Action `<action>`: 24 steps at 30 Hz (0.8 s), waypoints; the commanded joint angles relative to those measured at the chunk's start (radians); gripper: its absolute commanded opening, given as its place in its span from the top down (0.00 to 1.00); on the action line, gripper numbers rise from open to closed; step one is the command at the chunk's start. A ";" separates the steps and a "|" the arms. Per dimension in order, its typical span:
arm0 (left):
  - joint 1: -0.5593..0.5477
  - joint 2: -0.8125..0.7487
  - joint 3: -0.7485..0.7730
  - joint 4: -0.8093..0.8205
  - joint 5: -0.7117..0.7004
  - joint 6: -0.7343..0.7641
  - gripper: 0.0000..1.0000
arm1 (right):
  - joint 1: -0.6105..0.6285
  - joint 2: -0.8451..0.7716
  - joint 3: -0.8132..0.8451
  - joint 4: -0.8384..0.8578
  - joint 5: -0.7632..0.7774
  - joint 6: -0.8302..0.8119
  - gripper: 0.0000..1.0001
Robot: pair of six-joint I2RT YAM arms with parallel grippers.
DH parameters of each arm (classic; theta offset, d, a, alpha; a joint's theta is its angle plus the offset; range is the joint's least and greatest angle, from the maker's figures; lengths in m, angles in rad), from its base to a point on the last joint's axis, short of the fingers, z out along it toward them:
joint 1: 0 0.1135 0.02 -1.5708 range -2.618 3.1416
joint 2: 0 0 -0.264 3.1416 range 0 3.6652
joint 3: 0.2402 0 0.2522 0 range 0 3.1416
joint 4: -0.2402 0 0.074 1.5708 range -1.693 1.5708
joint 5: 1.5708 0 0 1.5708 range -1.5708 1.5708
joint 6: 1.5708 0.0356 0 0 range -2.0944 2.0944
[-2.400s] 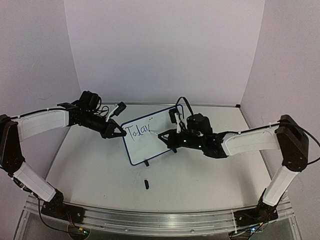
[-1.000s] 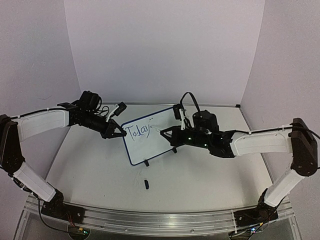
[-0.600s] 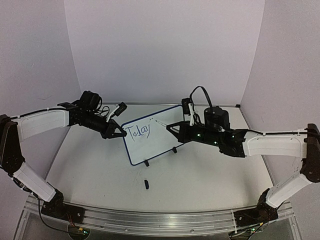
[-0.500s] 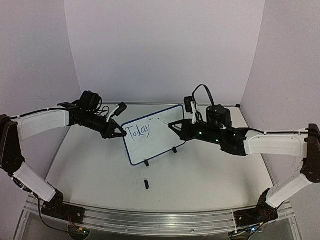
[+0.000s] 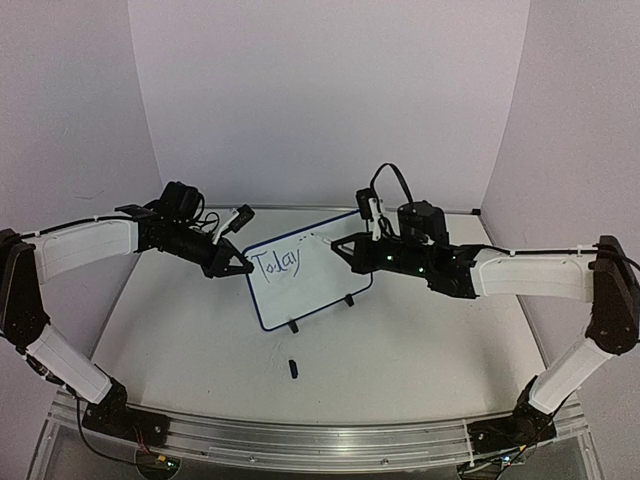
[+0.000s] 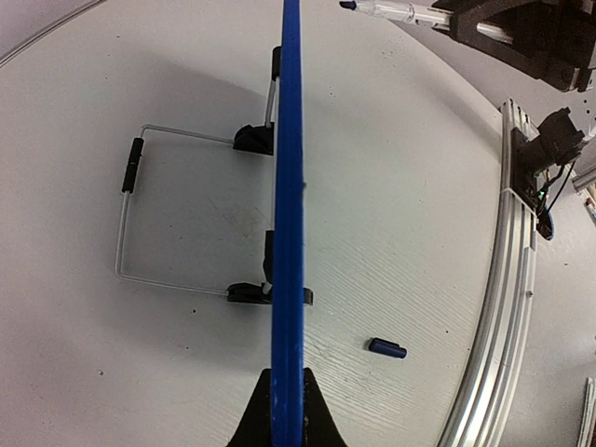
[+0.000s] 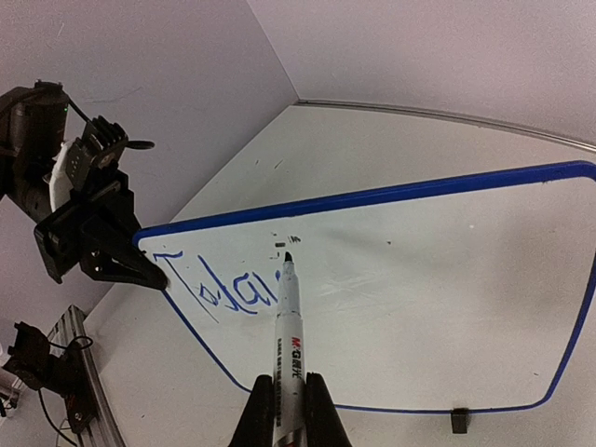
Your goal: Write a sentence on the whiteboard
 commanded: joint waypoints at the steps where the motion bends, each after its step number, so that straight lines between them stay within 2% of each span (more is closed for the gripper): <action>1: -0.009 0.020 0.027 -0.052 -0.042 0.016 1.00 | 0.001 0.038 0.070 0.010 0.006 -0.025 1.00; 11: -0.008 0.027 0.028 -0.053 -0.043 0.015 1.00 | 0.001 0.087 0.093 0.018 -0.055 -0.023 1.00; 24: -0.008 0.033 0.030 -0.056 -0.044 0.018 1.00 | 0.001 0.113 0.096 0.019 -0.006 0.001 1.00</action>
